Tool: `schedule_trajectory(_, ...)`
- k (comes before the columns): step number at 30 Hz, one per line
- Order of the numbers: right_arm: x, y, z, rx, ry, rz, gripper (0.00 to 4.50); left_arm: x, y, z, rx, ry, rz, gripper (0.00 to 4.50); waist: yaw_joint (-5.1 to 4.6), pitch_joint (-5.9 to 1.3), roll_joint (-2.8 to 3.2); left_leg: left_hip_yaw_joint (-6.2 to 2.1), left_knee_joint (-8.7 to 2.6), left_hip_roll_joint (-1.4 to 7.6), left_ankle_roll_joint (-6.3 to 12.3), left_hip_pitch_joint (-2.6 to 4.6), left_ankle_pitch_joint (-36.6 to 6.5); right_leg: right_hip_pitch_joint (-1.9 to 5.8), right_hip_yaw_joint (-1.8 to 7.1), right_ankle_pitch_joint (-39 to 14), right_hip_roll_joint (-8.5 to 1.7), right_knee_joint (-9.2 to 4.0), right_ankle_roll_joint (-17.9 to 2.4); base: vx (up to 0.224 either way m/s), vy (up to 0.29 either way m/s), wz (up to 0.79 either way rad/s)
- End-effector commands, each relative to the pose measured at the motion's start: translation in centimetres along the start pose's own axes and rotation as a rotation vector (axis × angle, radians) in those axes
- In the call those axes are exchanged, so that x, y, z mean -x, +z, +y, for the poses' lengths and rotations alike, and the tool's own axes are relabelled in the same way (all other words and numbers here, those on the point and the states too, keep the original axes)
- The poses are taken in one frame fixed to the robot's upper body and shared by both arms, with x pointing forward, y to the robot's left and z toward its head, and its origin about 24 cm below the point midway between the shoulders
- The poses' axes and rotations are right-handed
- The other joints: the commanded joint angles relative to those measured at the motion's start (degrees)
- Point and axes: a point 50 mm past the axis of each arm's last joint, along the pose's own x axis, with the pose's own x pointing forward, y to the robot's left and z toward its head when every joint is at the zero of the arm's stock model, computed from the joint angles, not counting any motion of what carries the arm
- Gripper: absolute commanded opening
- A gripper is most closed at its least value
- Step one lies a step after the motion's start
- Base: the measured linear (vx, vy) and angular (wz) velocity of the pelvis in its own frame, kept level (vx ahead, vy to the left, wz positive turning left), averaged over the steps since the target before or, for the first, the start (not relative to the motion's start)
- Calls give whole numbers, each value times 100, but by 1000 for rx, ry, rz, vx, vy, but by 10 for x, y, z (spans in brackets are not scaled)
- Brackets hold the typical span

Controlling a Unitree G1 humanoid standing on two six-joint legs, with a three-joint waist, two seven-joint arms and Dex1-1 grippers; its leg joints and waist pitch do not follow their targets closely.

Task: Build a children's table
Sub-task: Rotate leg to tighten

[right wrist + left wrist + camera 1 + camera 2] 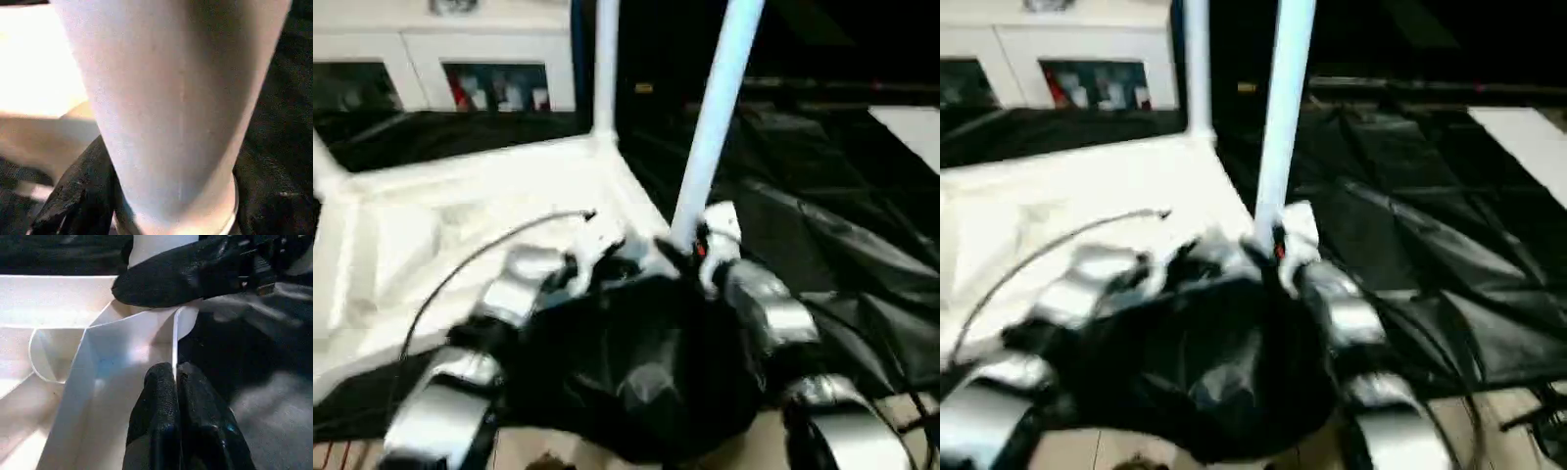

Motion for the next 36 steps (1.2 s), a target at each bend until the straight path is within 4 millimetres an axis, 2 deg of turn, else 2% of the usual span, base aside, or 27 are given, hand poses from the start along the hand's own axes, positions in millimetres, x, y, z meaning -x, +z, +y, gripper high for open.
schedule_trajectory(1,-14,-15,42,-58,145,58,268,-19,32,-11,-29,-19,-132,0,-11,-393,-7,-163,-417,352,84,71,-1533,229,360,-2391,-547,-539,-809,0,0,0)
schedule_trajectory(2,-16,-14,46,-38,154,54,268,-21,34,-11,-31,-17,-137,0,-4,-403,9,-155,-409,351,129,62,-1438,239,370,-2190,-548,-510,-864,0,0,0)
schedule_trajectory(4,-17,-10,55,17,225,25,268,-23,34,-13,-44,-38,-139,0,-3,-410,-20,-142,-404,346,177,42,-1330,258,365,-2005,-545,-489,-916,0,0,0)
schedule_trajectory(5,-16,-9,60,37,280,7,323,-22,33,-15,-51,-61,-141,0,1,-406,-27,-140,-403,343,209,41,-1299,266,363,-2014,-548,-487,-932,0,0,0)
schedule_trajectory(6,-15,-9,61,33,307,3,337,-21,32,-15,-53,-70,-143,0,4,-404,-23,-137,-400,345,219,40,-1285,266,365,-2024,-549,-486,-932,0,0,0)
schedule_trajectory(8,-13,-10,62,25,340,3,342,-19,30,-16,-59,-90,-146,0,1,-400,-15,-141,-409,356,246,40,-1296,269,363,-2022,-539,-482,-948,0,0,0)
schedule_trajectory(12,-10,-11,61,44,386,5,389,-15,27,-17,-59,-120,-146,0,-4,-401,-21,-138,-408,359,267,40,-1295,275,368,-2000,-550,-483,-967,0,0,0)
schedule_trajectory(13,-7,-11,58,62,413,8,395,-12,24,-18,-64,-148,-147,0,-6,-397,-43,-138,-411,361,285,39,-1305,281,364,-2030,-549,-485,-969,0,0,0)
schedule_trajectory(14,-5,-11,56,74,429,10,395,-10,23,-19,-67,-165,-148,0,-2,-392,-40,-140,-407,357,306,26,-1300,291,364,-2083,-556,-486,-958,0,0,0)
schedule_trajectory(16,-1,-10,51,94,458,10,427,-6,20,-19,-73,-191,-141,0,-12,-392,-43,-142,-412,365,305,35,-1303,278,362,-2151,-553,-490,-946,0,0,0)
schedule_trajectory(18,6,-8,43,129,512,7,427,0,16,-19,-78,-224,-128,0,-9,-388,-40,-136,-405,362,329,27,-1332,288,358,-2216,-551,-499,-927,0,0,0)
schedule_trajectory(20,14,-6,37,154,577,10,427,5,12,-19,-78,-244,-117,0,19,-389,-42,-125,-404,387,371,32,-1286,267,366,-2156,-542,-479,-952,0,0,0)
schedule_trajectory(23,26,-5,26,199,647,35,427,14,6,-18,-77,-286,-91,0,75,-390,-47,-108,-398,397,405,26,-1201,275,359,-2008,-527,-454,-987,0,0,0)
schedule_trajectory(25,29,-4,23,211,661,42,427,16,5,-18,-74,-298,-83,0,109,-393,-48,-98,-392,402,385,45,-1220,261,359,-2052,-538,-456,-999,0,0,0)
schedule_trajectory(28,37,-3,15,234,694,59,427,23,0,-20,-69,-346,-67,0,107,-390,-52,-104,-397,401,343,42,-1265,261,354,-2190,-547,-463,-968,0,0,0)
schedule_trajectory(31,40,-4,13,239,712,71,427,27,-2,-21,-66,-368,-57,0,114,-388,-45,-100,-399,404,358,40,-1259,256,357,-2186,-537,-471,-953,0,0,0)
schedule_trajectory(32,41,-4,12,240,723,78,403,29,-3,-22,-62,-380,-52,0,119,-393,-51,-100,-395,401,354,39,-1239,260,355,-2175,-537,-463,-963,0,0,0)
schedule_trajectory(36,46,-4,11,228,764,93,390,34,-5,-24,-52,-416,-35,0,124,-386,-53,-99,-400,406,352,40,-1241,253,357,-2191,-531,-461,-961,0,0,0)
